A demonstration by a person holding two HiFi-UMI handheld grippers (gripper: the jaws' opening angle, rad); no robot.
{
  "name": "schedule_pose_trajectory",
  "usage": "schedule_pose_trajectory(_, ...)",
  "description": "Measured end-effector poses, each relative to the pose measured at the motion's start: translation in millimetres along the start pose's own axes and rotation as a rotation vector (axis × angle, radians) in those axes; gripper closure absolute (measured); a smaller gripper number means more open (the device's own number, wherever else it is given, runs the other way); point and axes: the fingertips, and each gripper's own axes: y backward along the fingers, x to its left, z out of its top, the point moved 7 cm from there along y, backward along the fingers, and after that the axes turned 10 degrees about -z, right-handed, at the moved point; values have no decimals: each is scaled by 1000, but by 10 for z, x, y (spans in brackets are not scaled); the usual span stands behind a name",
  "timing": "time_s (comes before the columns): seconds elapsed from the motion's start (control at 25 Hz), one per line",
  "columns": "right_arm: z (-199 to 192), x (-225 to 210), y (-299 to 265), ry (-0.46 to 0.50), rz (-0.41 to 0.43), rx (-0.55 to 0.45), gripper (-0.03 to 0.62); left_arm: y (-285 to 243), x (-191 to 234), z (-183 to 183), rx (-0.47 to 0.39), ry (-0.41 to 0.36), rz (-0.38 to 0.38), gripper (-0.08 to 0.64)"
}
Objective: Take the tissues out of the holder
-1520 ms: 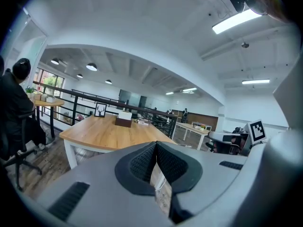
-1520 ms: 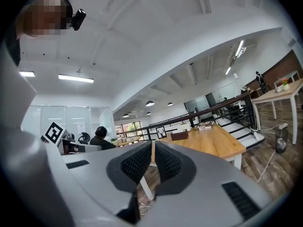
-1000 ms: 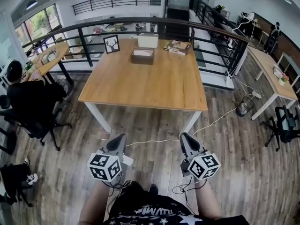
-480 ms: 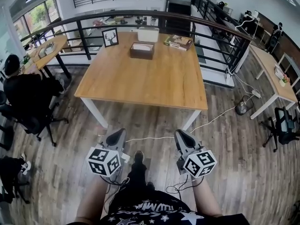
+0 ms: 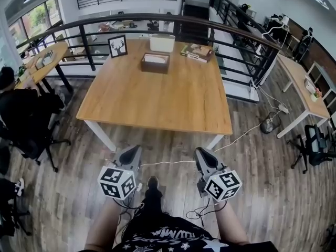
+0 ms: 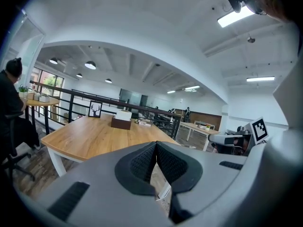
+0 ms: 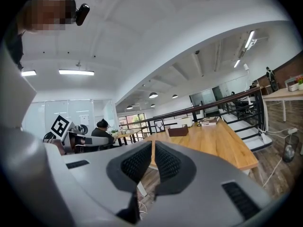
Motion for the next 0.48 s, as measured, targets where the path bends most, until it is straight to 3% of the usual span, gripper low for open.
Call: schedule_pose_trajectory(0.48, 311, -284, -1413, -6, -23, 22, 563, -911, 1134, 526, -7, 41, -4, 546)
